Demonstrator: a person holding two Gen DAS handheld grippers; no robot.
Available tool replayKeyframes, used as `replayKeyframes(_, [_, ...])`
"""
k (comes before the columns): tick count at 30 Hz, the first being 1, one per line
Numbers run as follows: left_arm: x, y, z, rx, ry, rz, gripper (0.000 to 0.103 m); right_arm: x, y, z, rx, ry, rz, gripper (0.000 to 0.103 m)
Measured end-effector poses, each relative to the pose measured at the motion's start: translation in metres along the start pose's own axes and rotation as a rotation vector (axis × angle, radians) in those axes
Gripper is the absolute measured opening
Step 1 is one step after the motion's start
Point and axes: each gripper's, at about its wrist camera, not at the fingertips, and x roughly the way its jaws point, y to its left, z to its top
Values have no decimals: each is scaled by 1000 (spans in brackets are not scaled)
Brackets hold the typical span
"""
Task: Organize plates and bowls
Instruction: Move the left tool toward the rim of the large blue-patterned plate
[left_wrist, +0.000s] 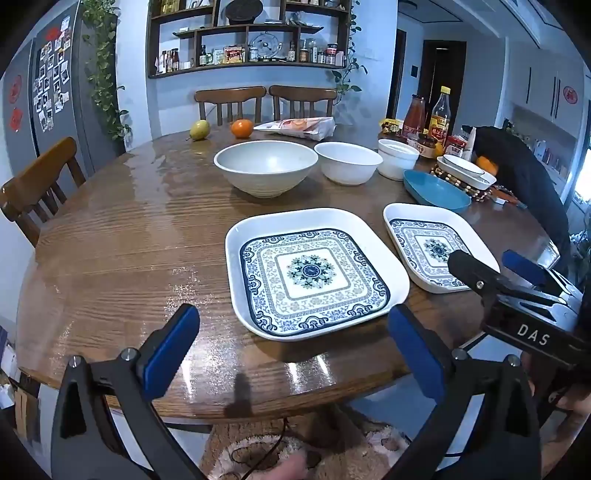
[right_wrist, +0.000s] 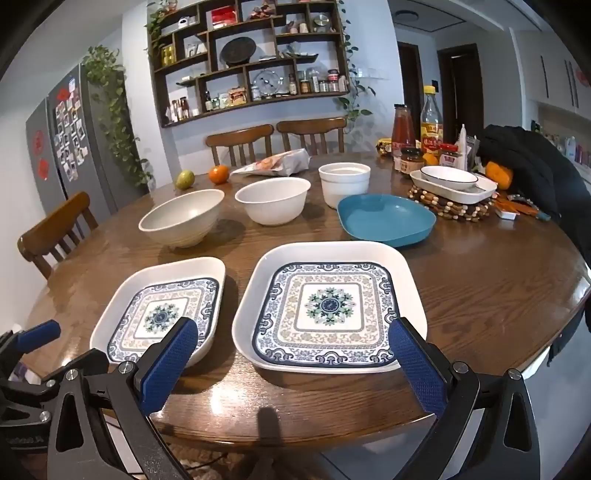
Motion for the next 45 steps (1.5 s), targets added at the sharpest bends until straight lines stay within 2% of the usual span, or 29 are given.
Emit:
replayKeyframes(2, [4,-6,3,4,22,5,102,0,0,0,0,2,2,103])
replayKeyframes(3, [1,-12,5,13,11,-17,102,0,0,0,0,2,1,103])
replayKeyframes(5, [-4,-9,4,-6,-5,-55,102,0,0,0,8,2,1,103])
replayKeyframes(10, [-1,2,-3,-26,10,-92,102,1,-4,0,23,6,6,103])
replayKeyframes(27, [-1,6,-2,-33,4,-119,100,4,-5,-2,58,-8,13,103])
replayKeyframes(37, [3,20,0,-80,7,-135,88,5,-7,-1,85,-9,19,103])
replayKeyframes(43, [8,43,6,-167,4,-154,83,10,-8,9,112,-14,76,87])
replayKeyframes(45, [12,52,8,-216,18,-172,79,14,-5,16,114,-9,126,67])
